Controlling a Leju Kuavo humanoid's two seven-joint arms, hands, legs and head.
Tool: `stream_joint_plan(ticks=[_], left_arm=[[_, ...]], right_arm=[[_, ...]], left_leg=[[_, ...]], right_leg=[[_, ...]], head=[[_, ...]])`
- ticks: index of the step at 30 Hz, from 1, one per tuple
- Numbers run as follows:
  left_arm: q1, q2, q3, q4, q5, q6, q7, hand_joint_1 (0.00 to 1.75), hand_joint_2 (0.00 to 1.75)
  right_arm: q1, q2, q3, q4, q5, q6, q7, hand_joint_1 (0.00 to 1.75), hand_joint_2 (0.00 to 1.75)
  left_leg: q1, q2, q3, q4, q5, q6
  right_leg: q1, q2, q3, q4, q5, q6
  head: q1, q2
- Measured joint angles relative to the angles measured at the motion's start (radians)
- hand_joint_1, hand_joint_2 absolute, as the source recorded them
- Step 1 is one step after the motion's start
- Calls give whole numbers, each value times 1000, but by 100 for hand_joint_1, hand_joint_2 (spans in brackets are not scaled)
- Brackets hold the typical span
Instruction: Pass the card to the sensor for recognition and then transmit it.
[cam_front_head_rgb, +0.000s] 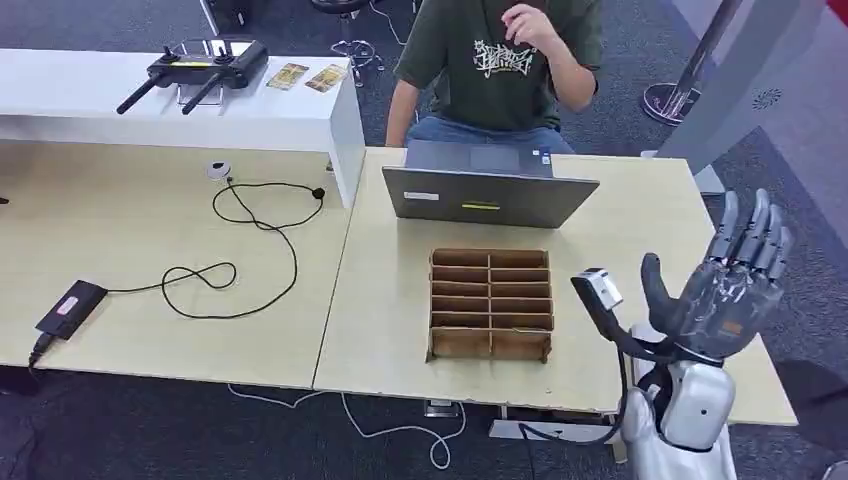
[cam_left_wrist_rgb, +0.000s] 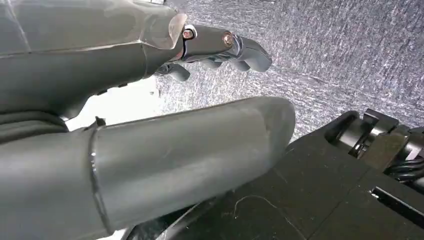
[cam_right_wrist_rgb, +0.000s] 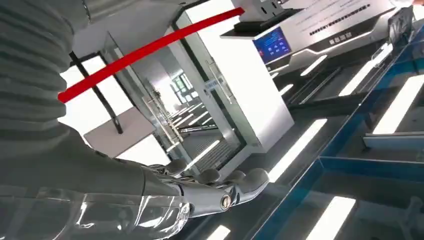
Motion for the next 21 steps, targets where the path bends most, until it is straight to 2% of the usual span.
stream_joint_plan(ticks=[21], left_arm=[[4, 2, 23, 0, 21, 3, -10, 0, 0]], right_arm=[[159, 0, -41, -95, 2, 6, -31, 0, 175]], left_leg=[[0, 0, 0, 0, 0, 0]], right_leg=[[0, 0, 0, 0, 0, 0]], head=[[0, 0]])
